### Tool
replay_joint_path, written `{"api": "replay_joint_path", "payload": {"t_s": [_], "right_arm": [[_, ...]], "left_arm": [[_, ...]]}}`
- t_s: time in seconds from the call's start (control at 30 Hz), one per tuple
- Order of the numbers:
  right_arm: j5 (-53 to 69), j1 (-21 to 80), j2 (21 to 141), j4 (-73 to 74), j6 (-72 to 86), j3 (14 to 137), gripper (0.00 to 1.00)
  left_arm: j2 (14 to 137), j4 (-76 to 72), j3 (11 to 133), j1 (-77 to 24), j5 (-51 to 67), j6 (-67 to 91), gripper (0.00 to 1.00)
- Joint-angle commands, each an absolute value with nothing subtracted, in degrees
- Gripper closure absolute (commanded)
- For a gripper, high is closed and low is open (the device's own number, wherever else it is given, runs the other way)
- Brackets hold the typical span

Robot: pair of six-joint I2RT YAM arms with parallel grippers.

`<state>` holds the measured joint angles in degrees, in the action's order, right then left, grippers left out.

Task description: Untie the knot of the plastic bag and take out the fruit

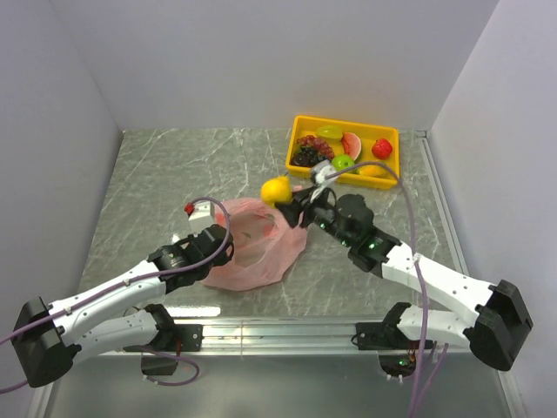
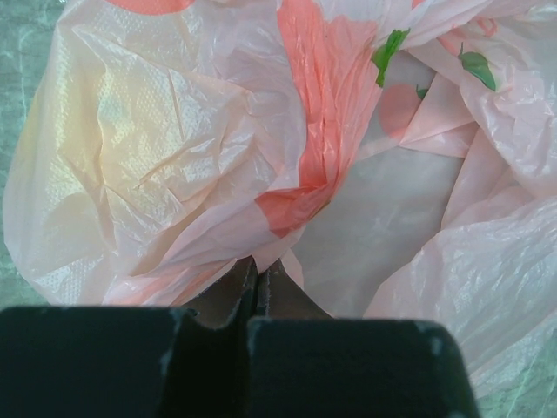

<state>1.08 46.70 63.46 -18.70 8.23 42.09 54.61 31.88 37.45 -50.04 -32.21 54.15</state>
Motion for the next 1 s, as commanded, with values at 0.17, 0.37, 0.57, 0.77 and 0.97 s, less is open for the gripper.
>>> {"api": "replay_joint_path", "payload": {"t_s": [0.17, 0.37, 0.57, 0.77, 0.97], "right_arm": [[-5.3, 28.8, 63.8, -15.6, 9.6, 51.0, 1.00], [-10.3, 15.8, 77.7, -10.2, 16.0, 59.0, 1.00], [-12.3, 6.3, 97.9, -3.0, 21.9, 73.7, 0.99], [-12.9, 3.4, 111.3, 4.4, 25.0, 87.4, 0.36], [-13.0, 3.4, 110.9, 4.7, 25.0, 88.4, 0.11]], "left_arm": [[55.1, 28.8, 36.6, -49.8, -30.2, 53.1, 1.00], [54.1, 28.3, 36.1, -49.8, -29.6, 52.8, 0.99], [52.1, 27.6, 35.8, -49.7, -28.2, 52.3, 1.00], [49.9, 25.2, 34.7, -49.7, -27.1, 50.8, 0.99], [50.5, 24.9, 34.7, -49.7, -26.9, 50.2, 1.00]]}}
